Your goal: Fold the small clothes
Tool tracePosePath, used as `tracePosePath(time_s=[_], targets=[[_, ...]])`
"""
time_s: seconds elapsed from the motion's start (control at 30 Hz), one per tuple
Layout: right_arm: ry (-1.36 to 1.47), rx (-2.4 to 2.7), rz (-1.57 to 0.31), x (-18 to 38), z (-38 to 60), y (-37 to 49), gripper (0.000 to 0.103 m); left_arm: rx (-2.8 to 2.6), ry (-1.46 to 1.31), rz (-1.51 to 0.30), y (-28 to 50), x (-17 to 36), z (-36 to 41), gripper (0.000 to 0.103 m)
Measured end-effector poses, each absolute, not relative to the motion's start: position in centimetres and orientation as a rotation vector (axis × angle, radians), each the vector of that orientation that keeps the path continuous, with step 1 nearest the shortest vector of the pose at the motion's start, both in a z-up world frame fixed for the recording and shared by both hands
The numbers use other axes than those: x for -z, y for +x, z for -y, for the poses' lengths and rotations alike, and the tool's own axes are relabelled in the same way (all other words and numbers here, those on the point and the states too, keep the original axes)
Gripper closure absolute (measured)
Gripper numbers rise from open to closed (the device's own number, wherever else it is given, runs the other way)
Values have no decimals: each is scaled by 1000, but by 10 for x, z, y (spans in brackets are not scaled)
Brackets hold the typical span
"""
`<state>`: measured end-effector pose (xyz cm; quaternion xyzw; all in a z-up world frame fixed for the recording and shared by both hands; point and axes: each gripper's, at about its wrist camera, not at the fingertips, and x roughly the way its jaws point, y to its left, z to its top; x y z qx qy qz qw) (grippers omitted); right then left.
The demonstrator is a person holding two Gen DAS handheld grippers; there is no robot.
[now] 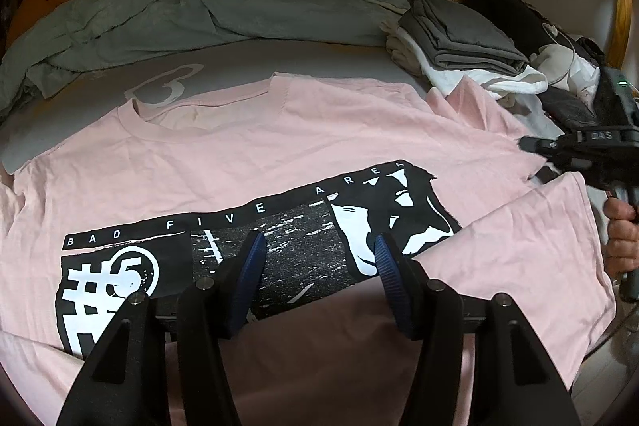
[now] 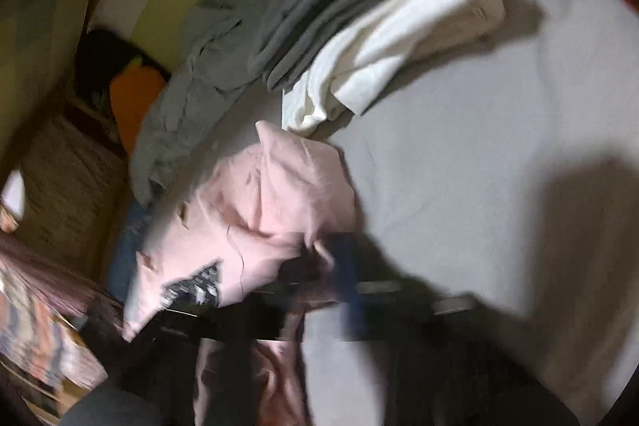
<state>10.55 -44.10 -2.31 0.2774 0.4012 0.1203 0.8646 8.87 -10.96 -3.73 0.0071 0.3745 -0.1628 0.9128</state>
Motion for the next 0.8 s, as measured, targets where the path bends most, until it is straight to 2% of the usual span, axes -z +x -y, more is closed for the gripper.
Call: tracePosePath(time_s=[0.1,0.17,0.27,0.33,0.37,0.4,0.43,0.63,0.7,0.73,0.77,0.8], targets=[[494,-195,-788,8,432,79,101,338,13,-773,89,37,109,47],[431,-86,-809,9,427,68,100,364,-7,-779,90,36,107,42],[420,-50,-830,9,429,69,71,474,-44,-786,98,26,106,40],[471,-54,-800,5,440,68,70,472,-9,-774,111,11,114,40],[492,-53,-772,0,446,65,67,468,7,-767,119,2,119,38],[498,-47,-757,-1,449,63,55,477,8,-764,133,-10,124,35],[502,-33,-738,-3,454,60,51,481,3,-771,146,-18,129,27],[513,-8,-748,1,462,58,50,376,40,-953,271,-23,154,26],[508,-27,-764,5,459,64,50,347,3,-1060,303,-11,151,32],[497,-33,-770,6,455,66,50,338,-33,-1103,313,-5,148,51],[486,-40,-772,6,453,67,50,342,-66,-1125,320,-1,145,76],[474,-47,-774,6,450,68,50,339,-72,-1132,324,1,144,86]])
